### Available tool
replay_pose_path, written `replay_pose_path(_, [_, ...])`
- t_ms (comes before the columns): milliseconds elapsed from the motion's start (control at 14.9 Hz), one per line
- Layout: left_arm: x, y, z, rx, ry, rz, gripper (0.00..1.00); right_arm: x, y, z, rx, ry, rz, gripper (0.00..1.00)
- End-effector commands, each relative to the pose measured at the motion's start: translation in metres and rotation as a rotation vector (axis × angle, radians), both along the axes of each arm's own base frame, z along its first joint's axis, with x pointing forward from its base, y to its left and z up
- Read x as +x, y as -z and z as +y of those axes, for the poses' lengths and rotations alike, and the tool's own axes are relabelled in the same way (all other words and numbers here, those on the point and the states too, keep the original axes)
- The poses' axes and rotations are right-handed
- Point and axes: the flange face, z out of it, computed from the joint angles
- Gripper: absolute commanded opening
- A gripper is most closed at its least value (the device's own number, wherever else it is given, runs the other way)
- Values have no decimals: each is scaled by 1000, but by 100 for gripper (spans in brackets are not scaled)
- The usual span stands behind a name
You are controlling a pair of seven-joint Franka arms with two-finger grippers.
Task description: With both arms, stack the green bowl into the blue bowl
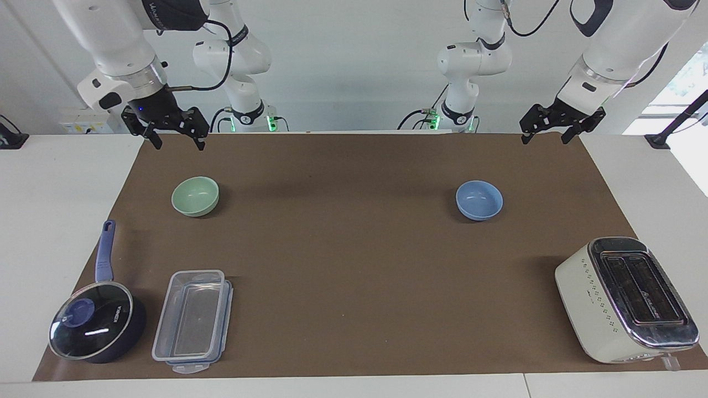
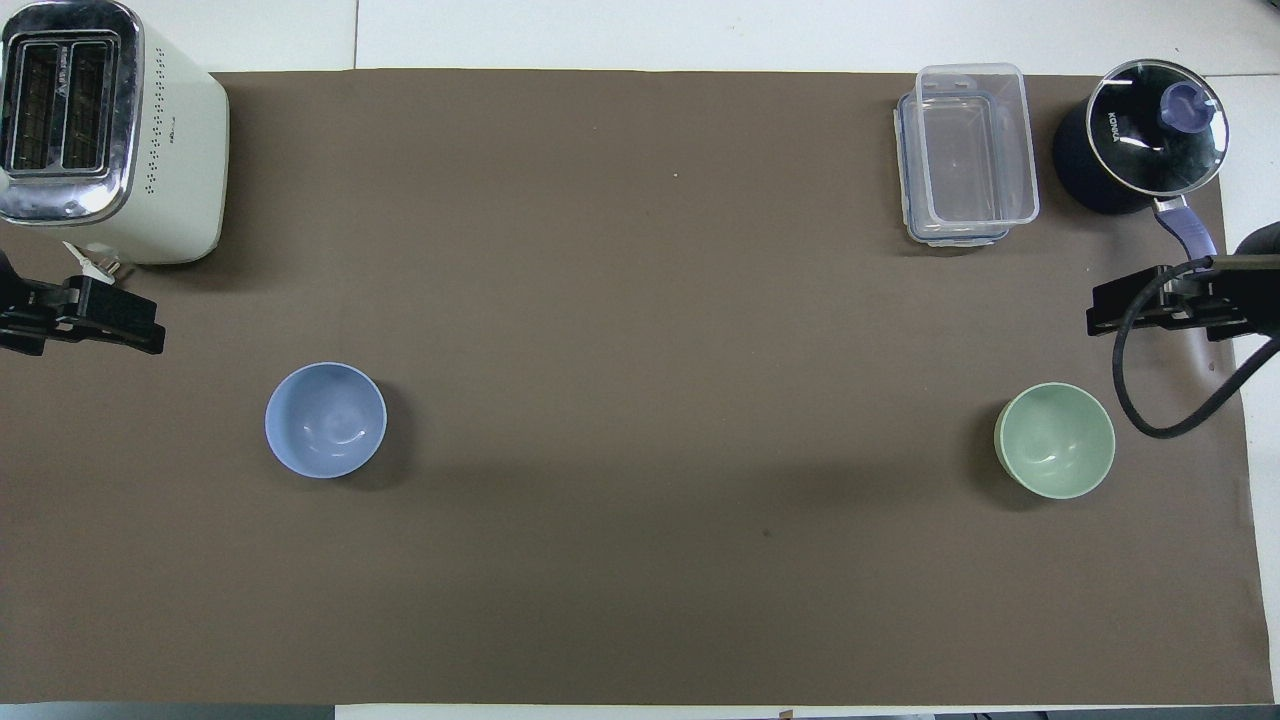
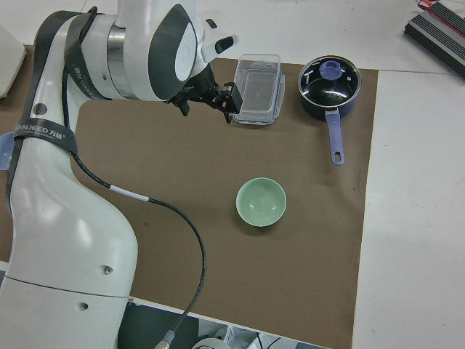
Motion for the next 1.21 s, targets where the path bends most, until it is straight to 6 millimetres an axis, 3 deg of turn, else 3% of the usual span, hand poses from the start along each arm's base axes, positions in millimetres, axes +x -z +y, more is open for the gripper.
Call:
replay_pose_path(0, [-3, -2, 1, 26, -2, -23, 100, 3, -1, -3, -4, -4, -9, 100])
replay_pose_path(538, [-4, -1, 2, 21, 0, -21, 100, 2, -1, -4, 2, -16, -9, 100])
replay_pose_path(875, [-9, 9, 3, 24, -5, -24, 100, -5, 13, -4, 6, -15, 4, 100])
replay_pose_path(1010, [-16, 27, 5, 27, -4, -38, 100, -11, 21, -4, 7, -15, 17, 100])
replay_pose_path(1144, [-23, 68, 7, 29, -3, -42, 100, -16, 32, -4, 7, -13, 12, 100])
